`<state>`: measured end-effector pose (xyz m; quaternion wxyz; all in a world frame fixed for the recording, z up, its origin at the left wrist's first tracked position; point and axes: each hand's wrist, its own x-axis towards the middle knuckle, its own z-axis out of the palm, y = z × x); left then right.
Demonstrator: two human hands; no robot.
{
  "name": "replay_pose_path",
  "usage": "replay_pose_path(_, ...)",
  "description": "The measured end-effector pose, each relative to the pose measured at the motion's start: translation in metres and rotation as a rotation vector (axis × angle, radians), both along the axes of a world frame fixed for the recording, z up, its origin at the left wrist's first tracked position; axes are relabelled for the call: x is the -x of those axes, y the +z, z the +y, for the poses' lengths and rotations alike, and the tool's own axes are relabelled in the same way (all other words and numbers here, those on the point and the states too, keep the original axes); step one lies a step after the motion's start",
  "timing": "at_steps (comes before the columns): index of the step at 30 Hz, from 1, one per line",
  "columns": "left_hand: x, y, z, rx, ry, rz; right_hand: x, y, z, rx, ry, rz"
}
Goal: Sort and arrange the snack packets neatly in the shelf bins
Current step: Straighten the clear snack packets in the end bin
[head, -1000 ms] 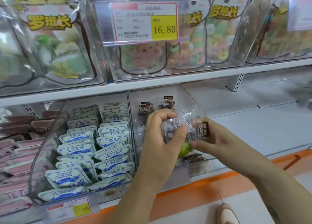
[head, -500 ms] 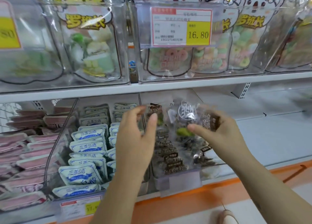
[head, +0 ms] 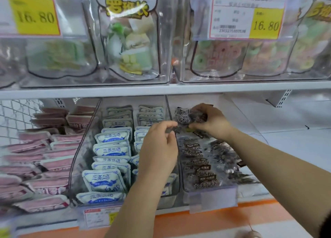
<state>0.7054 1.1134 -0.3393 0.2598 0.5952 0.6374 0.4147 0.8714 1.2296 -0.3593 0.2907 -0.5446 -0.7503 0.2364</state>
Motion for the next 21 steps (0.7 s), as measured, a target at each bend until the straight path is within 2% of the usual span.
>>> replay_pose_path(5,0.001,0.000,0.003,-0.022,-0.009,0.010,-0.002,-0.005,-0.001,0.052,0.107,-0.005)
replay_pose_path(10,0.001,-0.003,0.003,-0.029,-0.012,0.003,0.001,0.001,0.006,-0.016,0.221,-0.371)
replay_pose_path(16,0.003,-0.002,0.003,-0.046,-0.025,0.020,0.007,0.021,0.007,0.064,0.328,-0.698)
replay_pose_path(21,0.005,-0.003,0.003,-0.075,-0.045,0.045,0.026,0.024,0.017,0.132,0.262,-0.724)
